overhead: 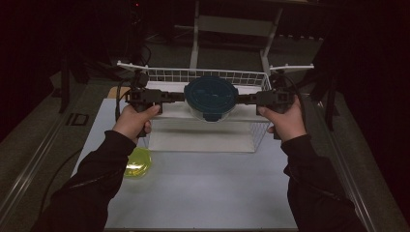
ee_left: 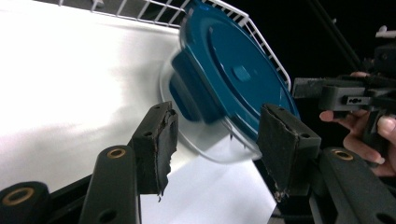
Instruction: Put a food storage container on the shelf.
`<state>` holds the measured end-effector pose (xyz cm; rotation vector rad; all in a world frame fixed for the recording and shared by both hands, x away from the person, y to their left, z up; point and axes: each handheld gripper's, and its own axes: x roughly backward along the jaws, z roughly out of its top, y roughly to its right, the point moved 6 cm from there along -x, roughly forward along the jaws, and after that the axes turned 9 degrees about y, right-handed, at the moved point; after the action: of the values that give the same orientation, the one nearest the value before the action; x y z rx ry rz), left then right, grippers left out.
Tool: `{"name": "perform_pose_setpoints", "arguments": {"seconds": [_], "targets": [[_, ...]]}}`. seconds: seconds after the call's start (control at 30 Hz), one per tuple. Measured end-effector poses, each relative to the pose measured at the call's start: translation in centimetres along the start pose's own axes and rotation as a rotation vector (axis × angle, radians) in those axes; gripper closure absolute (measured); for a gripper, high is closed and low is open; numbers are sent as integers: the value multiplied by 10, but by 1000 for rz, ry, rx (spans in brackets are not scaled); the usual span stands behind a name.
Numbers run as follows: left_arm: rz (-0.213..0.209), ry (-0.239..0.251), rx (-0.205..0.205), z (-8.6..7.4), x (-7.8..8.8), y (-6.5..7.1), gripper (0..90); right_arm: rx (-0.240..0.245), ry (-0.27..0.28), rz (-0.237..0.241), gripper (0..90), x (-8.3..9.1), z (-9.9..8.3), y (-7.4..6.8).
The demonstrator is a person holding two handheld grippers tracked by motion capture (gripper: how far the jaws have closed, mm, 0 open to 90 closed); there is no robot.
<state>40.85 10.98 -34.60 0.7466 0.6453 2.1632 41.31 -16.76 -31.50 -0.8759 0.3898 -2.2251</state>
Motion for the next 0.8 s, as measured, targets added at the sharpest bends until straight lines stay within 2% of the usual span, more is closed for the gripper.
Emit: {"name": "perform_pose_setpoints", "arguments": {"seconds": [0.13,0.2,0.23,0.3,0.43,0.57,0.67,0.73,0.77,0.8], "targets": [[-20,-10,-37,-10,7,8,416,48,-3,10,451,5,-11,-11],[-26,-12,-68,-16,9,10,383,79,-1,14,479,7,-16,-18],[-24,-18,-84,-19,10,11,376,84,1,22,498,8,-19,-22],[-72,-15,-108,-25,13,15,318,105,-4,27,570,9,-25,-29],[-70,2,-146,-34,17,20,293,144,-14,44,677,7,-38,-42],[-82,26,-212,-47,21,28,232,175,-21,53,763,2,-49,-52],[-92,14,-249,-60,21,33,174,192,-25,48,816,-3,-56,-57],[-67,11,-286,-67,21,36,129,164,-37,77,887,-7,-59,-59],[-65,15,-298,-71,21,37,125,157,-46,84,896,-9,-61,-60],[-68,17,-307,-74,21,39,100,164,-42,73,897,-10,-63,-60]]}}
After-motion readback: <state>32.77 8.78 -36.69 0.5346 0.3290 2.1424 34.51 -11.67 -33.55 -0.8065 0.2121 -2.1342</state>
